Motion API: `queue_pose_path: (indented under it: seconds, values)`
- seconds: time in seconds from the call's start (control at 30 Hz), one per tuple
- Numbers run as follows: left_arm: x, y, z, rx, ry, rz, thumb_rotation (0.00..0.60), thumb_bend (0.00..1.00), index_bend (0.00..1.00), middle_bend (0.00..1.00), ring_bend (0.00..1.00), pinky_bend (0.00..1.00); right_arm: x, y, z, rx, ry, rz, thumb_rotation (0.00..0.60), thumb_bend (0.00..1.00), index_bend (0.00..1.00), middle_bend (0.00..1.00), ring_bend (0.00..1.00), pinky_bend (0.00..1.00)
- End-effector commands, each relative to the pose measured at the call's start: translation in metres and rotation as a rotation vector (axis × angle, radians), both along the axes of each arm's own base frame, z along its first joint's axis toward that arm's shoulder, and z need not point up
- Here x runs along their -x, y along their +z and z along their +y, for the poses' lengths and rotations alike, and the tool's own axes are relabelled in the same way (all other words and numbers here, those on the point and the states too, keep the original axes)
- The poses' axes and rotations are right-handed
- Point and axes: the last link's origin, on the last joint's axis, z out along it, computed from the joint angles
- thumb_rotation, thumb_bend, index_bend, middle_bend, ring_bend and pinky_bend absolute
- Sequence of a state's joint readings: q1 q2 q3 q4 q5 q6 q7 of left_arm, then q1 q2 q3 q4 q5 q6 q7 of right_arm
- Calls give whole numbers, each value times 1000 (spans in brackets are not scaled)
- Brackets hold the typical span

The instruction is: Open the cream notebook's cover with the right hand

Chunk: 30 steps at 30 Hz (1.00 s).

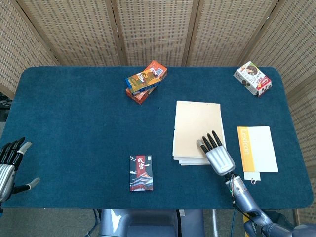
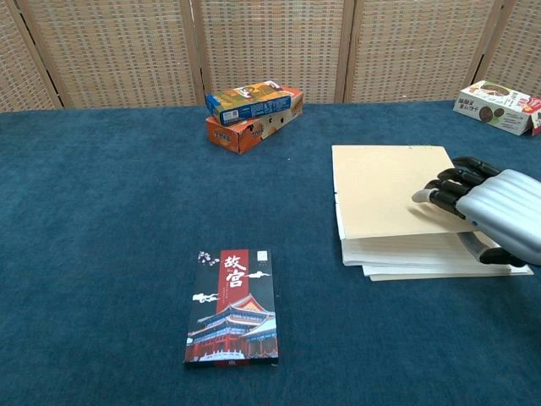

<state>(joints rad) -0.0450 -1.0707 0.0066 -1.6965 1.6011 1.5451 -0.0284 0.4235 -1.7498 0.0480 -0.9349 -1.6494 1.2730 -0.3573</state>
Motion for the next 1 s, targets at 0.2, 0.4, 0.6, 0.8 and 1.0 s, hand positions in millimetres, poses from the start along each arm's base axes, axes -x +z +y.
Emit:
queue_pose_path:
  seconds: [0.2,0.4,0.6,0.8,1.0]
  values:
    - [0,0,0,1,0,1,600,0,0,0,0,0,-1,-3,-5,2,-5,-18,600,775,268,337,262,68]
    - [0,0,0,1,0,-1,600,0,0,0,0,0,-1,-2,-12,23,0,-41,600,764,384,467,371,120]
    - [0,0,1,3,0,0,600,0,0,0,0,0,-4,0,-18,54,30,-79,600,676,620,646,518,195]
    - [0,0,1,3,1,-2,600,0,0,0,0,0,-1,4,-20,50,63,-91,600,674,694,702,554,205]
    - [0,0,0,8,-3,-3,600,0,0,0,0,0,2,14,-14,19,105,-108,600,672,700,709,563,205]
